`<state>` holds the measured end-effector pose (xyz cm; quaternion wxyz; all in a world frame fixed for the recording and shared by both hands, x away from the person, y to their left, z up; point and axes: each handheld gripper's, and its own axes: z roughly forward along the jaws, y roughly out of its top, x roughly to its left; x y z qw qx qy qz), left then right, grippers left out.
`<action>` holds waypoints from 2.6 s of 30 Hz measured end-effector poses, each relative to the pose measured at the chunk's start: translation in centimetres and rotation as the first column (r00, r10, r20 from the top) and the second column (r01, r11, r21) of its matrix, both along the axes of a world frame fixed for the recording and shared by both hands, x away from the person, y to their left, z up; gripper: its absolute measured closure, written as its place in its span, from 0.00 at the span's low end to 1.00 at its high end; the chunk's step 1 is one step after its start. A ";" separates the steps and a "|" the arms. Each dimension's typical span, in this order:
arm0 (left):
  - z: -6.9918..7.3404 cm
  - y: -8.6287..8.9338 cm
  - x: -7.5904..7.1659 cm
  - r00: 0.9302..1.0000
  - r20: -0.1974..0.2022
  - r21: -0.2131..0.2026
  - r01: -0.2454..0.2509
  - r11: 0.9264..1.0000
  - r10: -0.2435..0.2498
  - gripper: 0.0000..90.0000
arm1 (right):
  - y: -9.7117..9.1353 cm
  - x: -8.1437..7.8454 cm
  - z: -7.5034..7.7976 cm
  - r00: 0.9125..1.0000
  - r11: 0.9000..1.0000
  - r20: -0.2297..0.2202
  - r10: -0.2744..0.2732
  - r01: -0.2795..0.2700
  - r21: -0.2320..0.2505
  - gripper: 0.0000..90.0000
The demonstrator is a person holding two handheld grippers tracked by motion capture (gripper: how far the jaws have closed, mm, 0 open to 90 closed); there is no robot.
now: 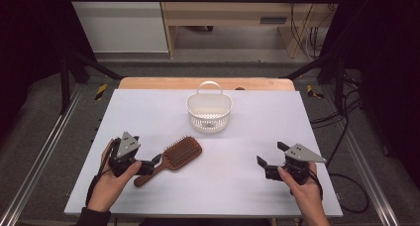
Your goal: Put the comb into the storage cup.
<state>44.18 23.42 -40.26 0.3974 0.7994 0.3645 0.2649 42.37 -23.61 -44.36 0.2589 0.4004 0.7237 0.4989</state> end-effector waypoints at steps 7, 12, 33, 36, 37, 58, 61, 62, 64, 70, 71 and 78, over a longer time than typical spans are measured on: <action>-0.6 -0.6 0.9 0.999 -0.043 -0.021 -0.005 1.000 0.004 0.05 | -0.6 -0.2 0.2 0.999 1.000 0.029 -0.017 0.017 0.010 0.11; -1.0 -0.2 0.2 0.995 -0.102 -0.012 0.013 1.000 -0.015 0.04 | -1.0 0.1 0.1 0.998 0.999 0.037 -0.041 0.040 0.035 0.11; -3.6 -0.9 -0.3 0.961 -0.269 0.135 0.110 0.985 -0.071 0.07 | -0.7 0.1 0.0 1.000 1.000 0.016 -0.023 0.023 0.003 0.11; -3.8 -1.0 -0.4 0.956 -0.282 0.139 0.122 0.983 -0.079 0.07 | -0.7 0.2 -0.1 1.000 1.000 0.013 -0.023 0.023 -0.002 0.11; -3.8 -1.1 -0.4 0.956 -0.283 0.144 0.124 0.982 -0.079 0.07 | -0.6 0.2 -0.1 1.000 1.000 0.013 -0.019 0.019 -0.004 0.11; -4.1 -1.3 -0.4 0.941 -0.324 0.139 0.146 0.979 -0.095 0.23 | -0.4 0.2 -0.2 1.000 1.000 -0.004 -0.008 0.008 -0.012 0.12; -4.0 -1.1 -0.3 0.936 -0.336 0.129 0.153 0.980 -0.102 0.30 | -0.3 0.2 -0.3 1.000 1.000 -0.006 -0.004 0.004 -0.016 0.12; -4.0 -1.2 -0.3 0.934 -0.339 0.127 0.162 0.979 -0.110 0.33 | -0.2 0.2 -0.3 1.000 1.000 -0.006 -0.003 0.002 -0.018 0.12; -4.1 -1.2 -0.3 0.927 -0.354 0.131 0.182 0.975 -0.125 0.38 | -0.2 0.3 -0.3 1.000 1.000 -0.006 0.001 -0.001 -0.016 0.12; -4.5 -1.5 0.1 0.928 -0.353 0.162 0.182 0.970 -0.115 0.49 | -0.3 0.2 -0.3 1.000 1.000 -0.007 0.001 -0.001 -0.016 0.12; -4.6 -1.5 0.2 0.930 -0.350 0.161 0.178 0.971 -0.112 0.51 | -0.2 0.2 -0.3 1.000 1.000 -0.009 0.000 0.000 -0.016 0.12; -5.1 -1.7 0.9 0.922 -0.367 0.165 0.198 0.966 -0.126 0.63 | -0.1 0.3 -0.3 1.000 1.000 -0.012 0.005 -0.005 -0.019 0.13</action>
